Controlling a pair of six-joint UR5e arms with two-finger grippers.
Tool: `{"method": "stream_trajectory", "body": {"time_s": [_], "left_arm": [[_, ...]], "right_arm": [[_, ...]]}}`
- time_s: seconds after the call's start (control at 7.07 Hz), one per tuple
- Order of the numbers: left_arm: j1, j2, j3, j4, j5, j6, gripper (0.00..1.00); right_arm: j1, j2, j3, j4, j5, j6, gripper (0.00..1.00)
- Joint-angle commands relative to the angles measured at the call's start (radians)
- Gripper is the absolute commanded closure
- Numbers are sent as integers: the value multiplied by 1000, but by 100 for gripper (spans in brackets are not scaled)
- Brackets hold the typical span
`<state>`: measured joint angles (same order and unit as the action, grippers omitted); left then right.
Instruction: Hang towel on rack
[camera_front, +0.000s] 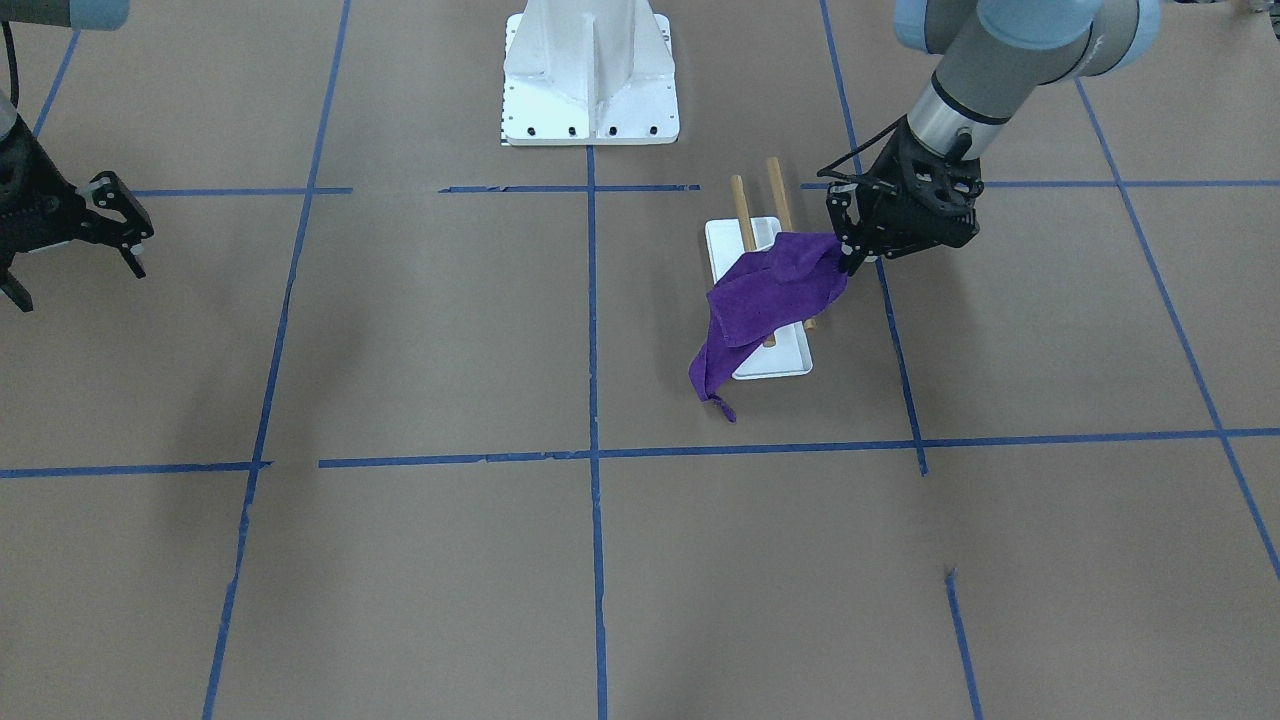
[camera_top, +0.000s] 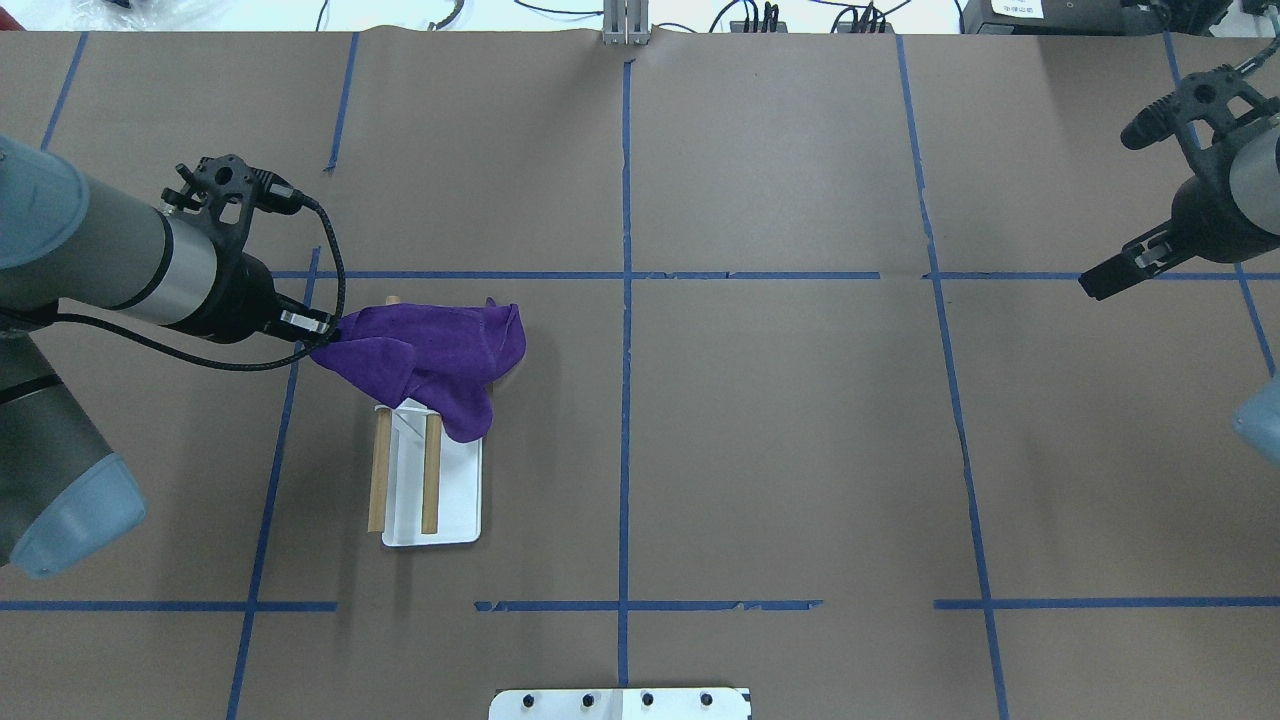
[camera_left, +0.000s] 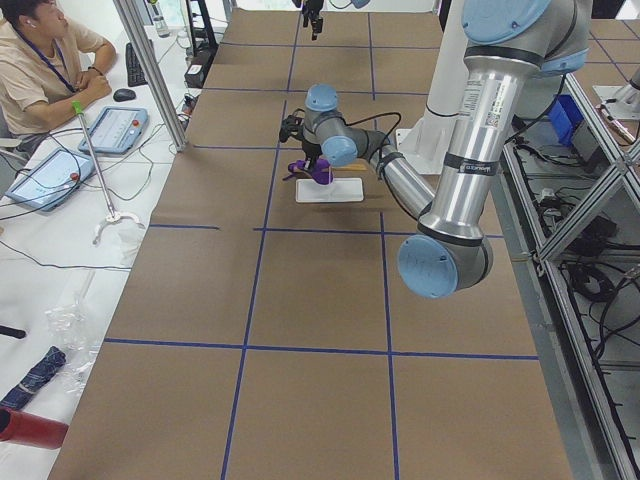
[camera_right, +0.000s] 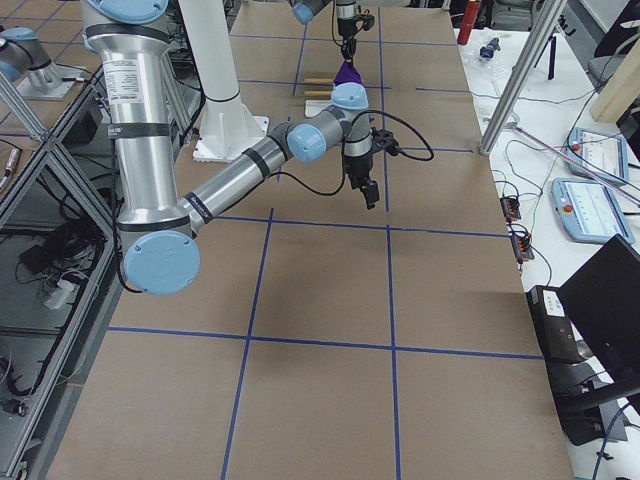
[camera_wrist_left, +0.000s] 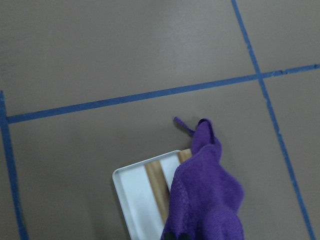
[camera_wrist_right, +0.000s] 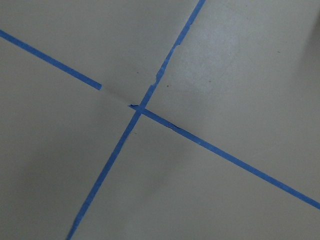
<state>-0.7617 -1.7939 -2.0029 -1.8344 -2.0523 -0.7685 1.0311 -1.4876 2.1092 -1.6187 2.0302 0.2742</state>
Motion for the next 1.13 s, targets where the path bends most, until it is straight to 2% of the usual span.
{"method": "stream_trajectory", "body": {"time_s": [0.0, 0.28, 0.42, 0.85, 0.99], "left_arm": [[-1, 19, 9, -2, 4, 46, 100], [-1, 18, 30, -2, 6, 84, 100], [-7, 18, 38, 0, 8, 172, 1], [-91, 54, 39, 7, -5, 181, 0], [-114, 97, 44, 13, -15, 180, 0]], "right_arm": [[20, -8, -6, -1, 33, -10, 0], [38, -14, -11, -3, 54, -4, 0], [90, -37, -46, 3, 123, -9, 0], [126, -192, -52, 10, 117, -27, 0], [183, -213, -96, 10, 114, -29, 0]]}}
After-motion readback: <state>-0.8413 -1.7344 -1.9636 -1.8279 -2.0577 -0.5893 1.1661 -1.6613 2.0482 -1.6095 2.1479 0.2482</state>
